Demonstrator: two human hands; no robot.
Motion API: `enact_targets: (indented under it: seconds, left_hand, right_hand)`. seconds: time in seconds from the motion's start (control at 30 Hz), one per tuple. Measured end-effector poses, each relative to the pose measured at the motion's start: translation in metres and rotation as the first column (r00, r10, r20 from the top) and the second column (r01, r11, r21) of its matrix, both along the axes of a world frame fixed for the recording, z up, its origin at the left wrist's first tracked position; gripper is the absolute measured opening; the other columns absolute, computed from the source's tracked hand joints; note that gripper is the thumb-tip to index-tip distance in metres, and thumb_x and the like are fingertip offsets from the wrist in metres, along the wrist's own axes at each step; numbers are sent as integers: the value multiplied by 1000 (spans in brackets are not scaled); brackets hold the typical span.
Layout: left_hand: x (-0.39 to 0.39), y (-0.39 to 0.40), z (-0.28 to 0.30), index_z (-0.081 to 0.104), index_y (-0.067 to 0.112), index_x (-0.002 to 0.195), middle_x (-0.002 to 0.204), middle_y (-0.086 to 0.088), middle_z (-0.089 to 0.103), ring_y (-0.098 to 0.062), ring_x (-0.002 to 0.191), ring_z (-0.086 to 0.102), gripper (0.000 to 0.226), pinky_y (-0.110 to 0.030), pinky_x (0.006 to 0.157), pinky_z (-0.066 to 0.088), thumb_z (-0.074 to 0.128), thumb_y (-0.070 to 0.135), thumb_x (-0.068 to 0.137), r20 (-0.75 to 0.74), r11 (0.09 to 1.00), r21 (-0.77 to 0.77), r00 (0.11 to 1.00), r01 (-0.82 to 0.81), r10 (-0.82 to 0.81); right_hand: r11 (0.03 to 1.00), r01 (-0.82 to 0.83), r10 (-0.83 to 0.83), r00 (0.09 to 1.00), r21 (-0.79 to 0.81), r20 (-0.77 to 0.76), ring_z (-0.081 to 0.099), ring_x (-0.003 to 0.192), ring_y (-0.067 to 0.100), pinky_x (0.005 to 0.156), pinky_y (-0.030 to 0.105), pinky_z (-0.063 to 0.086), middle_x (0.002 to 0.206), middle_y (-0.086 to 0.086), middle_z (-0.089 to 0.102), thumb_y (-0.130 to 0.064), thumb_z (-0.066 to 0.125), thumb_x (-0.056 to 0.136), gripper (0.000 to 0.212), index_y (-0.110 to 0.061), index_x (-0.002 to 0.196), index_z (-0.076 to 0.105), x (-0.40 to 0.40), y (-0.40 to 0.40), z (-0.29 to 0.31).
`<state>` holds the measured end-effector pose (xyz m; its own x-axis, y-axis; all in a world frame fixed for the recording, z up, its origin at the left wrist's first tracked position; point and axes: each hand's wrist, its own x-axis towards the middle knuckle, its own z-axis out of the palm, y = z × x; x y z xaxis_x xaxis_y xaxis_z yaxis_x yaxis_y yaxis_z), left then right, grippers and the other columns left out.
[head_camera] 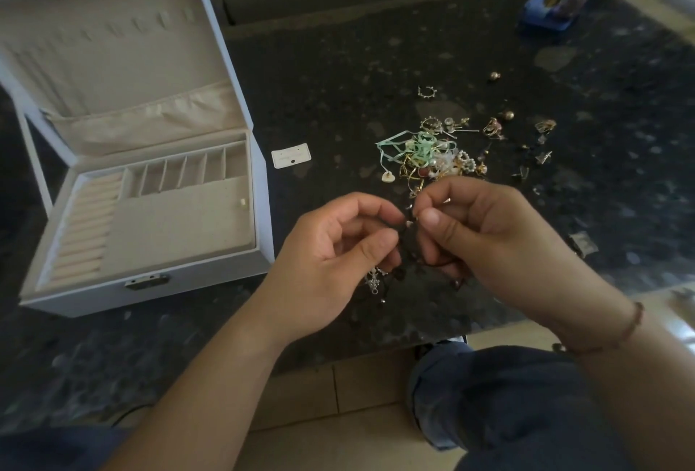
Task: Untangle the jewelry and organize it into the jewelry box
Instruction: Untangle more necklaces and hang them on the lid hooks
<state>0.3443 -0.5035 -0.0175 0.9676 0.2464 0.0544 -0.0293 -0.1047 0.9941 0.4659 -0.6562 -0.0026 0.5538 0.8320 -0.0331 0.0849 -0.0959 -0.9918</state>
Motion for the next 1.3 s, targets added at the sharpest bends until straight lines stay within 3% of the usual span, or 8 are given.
enact_targets:
  seconds: [0.23, 0.47, 0.6, 0.8, 0.93, 1.1, 1.2, 1.3]
  left_hand:
    - [1, -5, -1, 69, 17, 97, 66, 17, 62, 1, 64, 55, 13, -14, 64, 45, 59, 19, 90, 8, 999, 25, 1000, -24, 24]
    - [1, -1, 2, 75, 14, 90, 62, 11, 58, -4, 60, 50, 20, -17, 60, 40, 55, 17, 92, -12, 1000, 29, 1000, 10, -10]
    - [0, 4, 4, 75, 12, 99, 71, -4, 67, -15, 69, 61, 25, -22, 66, 48, 53, 11, 89, -45, 992, -123, 998, 42, -48]
    - [2, 2, 4, 72, 14, 92, 81, -5, 76, -18, 75, 73, 13, -27, 73, 57, 68, 3, 89, -81, 999, 5, 996, -34, 34]
    - [2, 3, 4, 73, 24, 92, 92, 2, 75, -16, 89, 71, 12, -33, 85, 56, 66, 17, 85, -38, 985, 144, 994, -95, 102]
    - [1, 5, 14, 67, 19, 86, 65, 4, 61, -11, 64, 56, 9, -24, 68, 47, 59, 15, 87, -19, 995, 85, 998, -59, 61]
    - [2, 6, 18, 70, 21, 81, 61, 12, 56, -6, 59, 49, 10, -24, 63, 42, 62, 17, 85, -2, 997, 51, 999, -53, 53]
    - [2, 4, 23, 72, 17, 82, 60, 17, 61, 0, 54, 53, 2, -10, 57, 40, 73, 18, 84, 32, 994, 98, 999, -40, 37]
  right_hand:
    - [1000, 21, -21, 999, -14, 36, 53, 53, 9, 50, 18, 45, 59, -1, 61, -23, 55, 93, 11, -18, 86, 62, -1, 1, -2]
    - [999, 32, -30, 983, -9, 182, 54, 54, 12, 54, 22, 45, 58, -3, 57, -32, 51, 91, 19, -21, 80, 60, -3, 3, -1]
    - [995, 82, -83, 996, 50, 18, 45, 50, 21, 48, 33, 39, 55, 1, 51, -32, 50, 91, 21, -14, 82, 57, -2, 2, 1]
    - [996, 81, -80, 996, 22, -33, 37, 41, 16, 43, 26, 32, 52, 0, 51, -32, 47, 93, 23, -11, 86, 53, -4, 2, 5]
    - [994, 107, -107, 993, 0, -44, 37, 39, 13, 39, 21, 32, 50, 2, 52, -35, 45, 93, 26, -10, 87, 52, -5, 2, 8]
    - [986, 143, -145, 989, -89, -15, 39, 39, 12, 40, 17, 34, 49, 3, 52, -26, 43, 102, 23, -12, 86, 52, -4, 2, 7]
    - [968, 169, -161, 985, -184, 58, 43, 39, 12, 41, 18, 38, 47, 2, 55, -27, 43, 103, 23, -15, 86, 53, -3, 4, 3]
    - [940, 201, -151, 970, -277, 192, 47, 42, 12, 46, 23, 42, 48, 0, 60, -27, 43, 103, 23, -21, 84, 54, -1, 7, -6]
